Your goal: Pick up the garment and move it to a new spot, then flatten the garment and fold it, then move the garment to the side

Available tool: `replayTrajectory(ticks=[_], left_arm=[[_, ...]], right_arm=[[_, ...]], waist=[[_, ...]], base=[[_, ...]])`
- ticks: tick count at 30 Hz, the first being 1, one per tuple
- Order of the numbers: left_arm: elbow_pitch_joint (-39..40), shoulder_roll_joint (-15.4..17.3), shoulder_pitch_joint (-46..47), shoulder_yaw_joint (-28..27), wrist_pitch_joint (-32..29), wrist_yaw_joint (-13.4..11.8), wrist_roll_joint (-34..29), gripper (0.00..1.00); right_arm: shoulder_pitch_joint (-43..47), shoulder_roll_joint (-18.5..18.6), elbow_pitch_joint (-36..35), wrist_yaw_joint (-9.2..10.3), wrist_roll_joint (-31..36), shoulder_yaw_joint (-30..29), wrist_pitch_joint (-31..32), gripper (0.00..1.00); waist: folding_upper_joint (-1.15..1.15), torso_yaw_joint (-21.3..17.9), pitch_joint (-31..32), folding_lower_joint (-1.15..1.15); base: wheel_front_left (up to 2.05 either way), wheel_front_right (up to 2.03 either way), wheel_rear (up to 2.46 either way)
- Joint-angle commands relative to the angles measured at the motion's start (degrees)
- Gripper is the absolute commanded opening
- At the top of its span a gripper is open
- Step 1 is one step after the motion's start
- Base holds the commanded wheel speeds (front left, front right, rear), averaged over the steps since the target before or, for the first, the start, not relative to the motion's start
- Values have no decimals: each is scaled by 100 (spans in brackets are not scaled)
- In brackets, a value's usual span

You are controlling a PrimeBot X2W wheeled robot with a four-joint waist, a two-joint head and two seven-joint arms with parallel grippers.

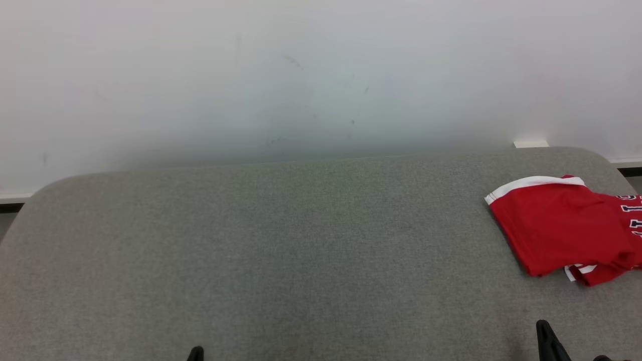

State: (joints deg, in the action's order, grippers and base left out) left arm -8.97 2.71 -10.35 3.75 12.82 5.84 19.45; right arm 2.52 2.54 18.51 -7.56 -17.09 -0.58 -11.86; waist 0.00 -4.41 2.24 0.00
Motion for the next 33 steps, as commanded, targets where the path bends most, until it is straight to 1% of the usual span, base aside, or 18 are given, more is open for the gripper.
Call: replayTrajectory(ticks=[1, 15, 33], left_arm=[[58, 52, 165, -49, -45, -5, 277, 0], [-47, 110, 469, -161, -348, 24, 1698, 0], [-159, 163, 791, -292, -679, 56, 3212, 0]], right_arm=[[-169, 29, -117, 1, -271, -45, 46, 0], [-317, 33, -195, 3, -1672, -141, 379, 0], [-483, 38, -255, 5, -3176, -264, 756, 0]], waist=[[0, 5, -3, 0], [0, 59, -30, 0], [0, 128, -65, 0]], base=[[0, 0, 0], [0, 0, 0], [0, 0, 0]])
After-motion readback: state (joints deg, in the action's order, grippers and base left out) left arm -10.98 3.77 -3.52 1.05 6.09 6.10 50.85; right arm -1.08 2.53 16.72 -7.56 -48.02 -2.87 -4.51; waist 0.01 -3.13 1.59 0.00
